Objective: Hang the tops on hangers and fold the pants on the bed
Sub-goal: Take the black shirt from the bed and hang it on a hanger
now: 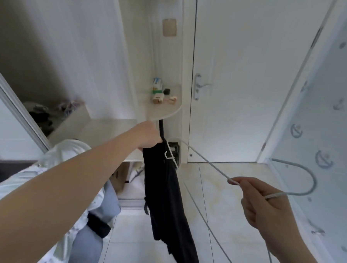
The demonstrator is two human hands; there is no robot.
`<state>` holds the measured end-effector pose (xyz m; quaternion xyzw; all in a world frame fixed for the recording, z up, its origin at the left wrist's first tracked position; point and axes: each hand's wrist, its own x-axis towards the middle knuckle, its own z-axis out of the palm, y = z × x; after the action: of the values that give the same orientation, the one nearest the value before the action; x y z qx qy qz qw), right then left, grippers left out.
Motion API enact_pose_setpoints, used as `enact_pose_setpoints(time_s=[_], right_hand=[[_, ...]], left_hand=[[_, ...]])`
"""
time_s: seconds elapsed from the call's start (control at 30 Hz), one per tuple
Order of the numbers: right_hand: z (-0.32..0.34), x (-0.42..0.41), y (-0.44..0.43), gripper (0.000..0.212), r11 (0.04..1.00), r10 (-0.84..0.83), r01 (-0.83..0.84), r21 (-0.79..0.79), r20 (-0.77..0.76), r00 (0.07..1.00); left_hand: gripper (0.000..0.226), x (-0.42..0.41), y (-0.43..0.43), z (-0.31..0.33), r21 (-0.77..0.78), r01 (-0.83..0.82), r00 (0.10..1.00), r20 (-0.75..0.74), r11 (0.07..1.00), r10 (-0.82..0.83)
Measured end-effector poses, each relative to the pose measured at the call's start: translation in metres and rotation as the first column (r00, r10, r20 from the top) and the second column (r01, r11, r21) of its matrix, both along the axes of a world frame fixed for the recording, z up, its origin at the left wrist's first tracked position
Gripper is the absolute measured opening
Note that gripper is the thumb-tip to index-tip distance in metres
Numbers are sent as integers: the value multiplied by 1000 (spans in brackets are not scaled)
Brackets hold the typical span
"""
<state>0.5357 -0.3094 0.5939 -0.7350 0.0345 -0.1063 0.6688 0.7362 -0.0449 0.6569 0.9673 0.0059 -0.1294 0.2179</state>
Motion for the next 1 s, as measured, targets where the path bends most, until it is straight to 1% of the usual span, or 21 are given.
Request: enact_pose_setpoints(time_s=[0.07,0.17,0.23,0.37,0.43,0.5,0.6,0.7,0.73,0.77,0.83,0.87,0.9,0.97,1.0], right_hand=[[-7,-7,-4,26,999,3,-4,-32,-22,1000],[-10,-14,-9,28,994,26,-28,-105,-20,999],[-5,-14,-10,29,984,45,-42,-172,9,999],[13,-6,-11,28,957,94,-70,-281,73,993],[25,0,-10,25,921,143,-95,-377,103,984],[33,10,-6,23,885,198,-134,-445,100,975],[36,27,8,21,866,287,-241,-439,41,957],[28,34,29,22,867,336,-305,-393,12,942],[25,34,34,23,885,330,-301,-355,24,944],[22,34,37,24,907,312,-282,-313,47,949],[19,33,38,23,946,261,-231,-227,112,959],[19,33,37,21,960,239,-212,-182,143,960],[19,32,36,19,970,221,-198,-142,170,960],[20,31,32,19,982,186,-171,-86,210,960],[20,30,28,19,984,172,-159,-75,216,961]], left_hand=[[15,-9,-6,-7,-54,16,998,-54,998,-19],[26,-20,-11,-8,-190,57,995,-74,980,-72],[29,-30,-13,-1,-218,121,991,-34,968,-131],[37,-52,-21,19,-100,312,950,62,945,-307],[41,-64,-28,30,-40,410,910,82,911,-406],[42,-75,-34,37,-29,477,876,100,878,-472],[40,-85,-42,44,-70,528,845,145,847,-515],[47,-90,-41,44,-162,534,843,170,830,-510],[44,-91,-40,42,-184,530,846,170,828,-505],[37,-92,-38,39,-193,528,848,164,827,-504],[21,-97,-36,35,-164,542,839,153,824,-522],[21,-98,-36,32,-130,556,829,151,821,-538],[30,-100,-36,30,-100,566,822,145,818,-551],[57,-104,-29,28,-23,586,802,158,810,-575],[61,-105,-22,27,64,603,774,194,795,-602]])
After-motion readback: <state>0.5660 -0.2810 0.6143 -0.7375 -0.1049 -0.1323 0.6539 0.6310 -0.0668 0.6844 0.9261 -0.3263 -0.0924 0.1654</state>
